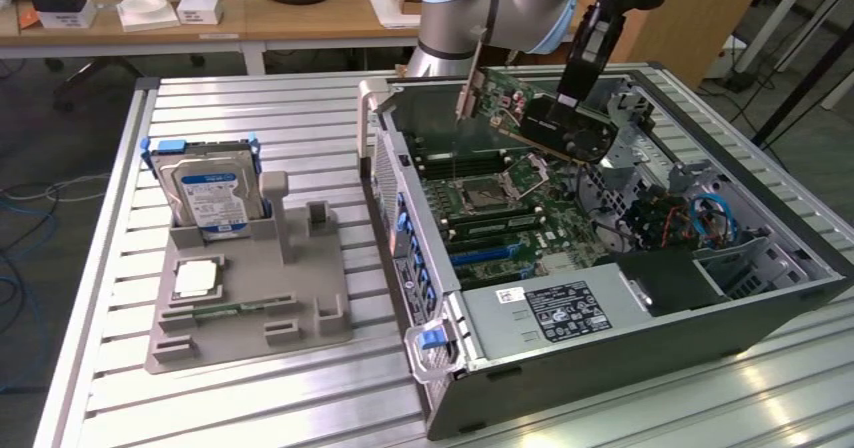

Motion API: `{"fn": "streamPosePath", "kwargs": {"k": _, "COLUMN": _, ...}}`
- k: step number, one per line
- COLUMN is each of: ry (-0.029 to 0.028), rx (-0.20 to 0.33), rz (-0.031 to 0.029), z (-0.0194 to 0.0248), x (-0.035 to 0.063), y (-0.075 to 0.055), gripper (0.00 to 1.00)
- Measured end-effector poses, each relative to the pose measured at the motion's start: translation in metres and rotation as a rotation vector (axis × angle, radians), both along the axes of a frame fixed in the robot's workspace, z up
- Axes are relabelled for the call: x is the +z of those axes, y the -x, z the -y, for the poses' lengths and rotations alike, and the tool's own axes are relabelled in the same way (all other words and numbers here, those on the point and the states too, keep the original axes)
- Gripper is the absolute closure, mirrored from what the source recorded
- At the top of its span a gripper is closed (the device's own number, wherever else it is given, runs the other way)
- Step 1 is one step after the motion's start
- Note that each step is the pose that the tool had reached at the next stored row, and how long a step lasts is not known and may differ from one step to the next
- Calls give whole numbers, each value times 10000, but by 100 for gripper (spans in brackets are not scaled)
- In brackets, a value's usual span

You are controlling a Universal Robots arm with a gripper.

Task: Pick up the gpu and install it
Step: 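Insert the gpu into the slot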

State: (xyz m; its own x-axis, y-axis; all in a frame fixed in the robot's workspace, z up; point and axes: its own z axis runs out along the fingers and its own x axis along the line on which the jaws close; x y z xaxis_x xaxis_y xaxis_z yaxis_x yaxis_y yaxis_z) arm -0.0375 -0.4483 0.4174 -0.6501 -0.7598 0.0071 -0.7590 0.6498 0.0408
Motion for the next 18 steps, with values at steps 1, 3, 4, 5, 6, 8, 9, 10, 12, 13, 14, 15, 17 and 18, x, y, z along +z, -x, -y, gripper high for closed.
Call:
{"fn": "streamPosePath", "kwargs": {"k": 1, "ry": 0, "rx": 12, "rz": 0, "z": 0, "x": 0, "y": 0, "gripper": 74}}
{"fn": "streamPosePath", "kwargs": {"k": 3, "ry": 1, "rx": 38, "rz": 0, "z": 0, "x": -2, "y": 0, "gripper": 74}}
{"fn": "streamPosePath", "kwargs": {"k": 4, "ry": 2, "rx": 49, "rz": 0, "z": 0, "x": -2, "y": 0, "gripper": 74}}
{"fn": "streamPosePath", "kwargs": {"k": 5, "ry": 2, "rx": 61, "rz": 0, "z": 0, "x": -3, "y": 0, "gripper": 74}}
{"fn": "streamPosePath", "kwargs": {"k": 6, "ry": 0, "rx": 73, "rz": 0, "z": 0, "x": -4, "y": 0, "gripper": 74}}
{"fn": "streamPosePath", "kwargs": {"k": 8, "ry": 1, "rx": 95, "rz": 0, "z": 0, "x": -6, "y": 0, "gripper": 74}}
{"fn": "streamPosePath", "kwargs": {"k": 9, "ry": 1, "rx": 106, "rz": 0, "z": 0, "x": -7, "y": 0, "gripper": 74}}
{"fn": "streamPosePath", "kwargs": {"k": 10, "ry": 2, "rx": 117, "rz": 0, "z": 0, "x": -8, "y": 0, "gripper": 74}}
{"fn": "streamPosePath", "kwargs": {"k": 12, "ry": 1, "rx": 136, "rz": 0, "z": 0, "x": -10, "y": 0, "gripper": 74}}
{"fn": "streamPosePath", "kwargs": {"k": 13, "ry": 1, "rx": 145, "rz": 0, "z": 0, "x": -10, "y": 0, "gripper": 74}}
{"fn": "streamPosePath", "kwargs": {"k": 14, "ry": 2, "rx": 155, "rz": 0, "z": 0, "x": -11, "y": 0, "gripper": 74}}
{"fn": "streamPosePath", "kwargs": {"k": 15, "ry": 1, "rx": 164, "rz": 0, "z": 0, "x": -12, "y": 0, "gripper": 74}}
{"fn": "streamPosePath", "kwargs": {"k": 17, "ry": 1, "rx": 182, "rz": 0, "z": 0, "x": -13, "y": 0, "gripper": 74}}
{"fn": "streamPosePath", "kwargs": {"k": 18, "ry": 1, "rx": 191, "rz": 0, "z": 0, "x": -14, "y": 0, "gripper": 74}}
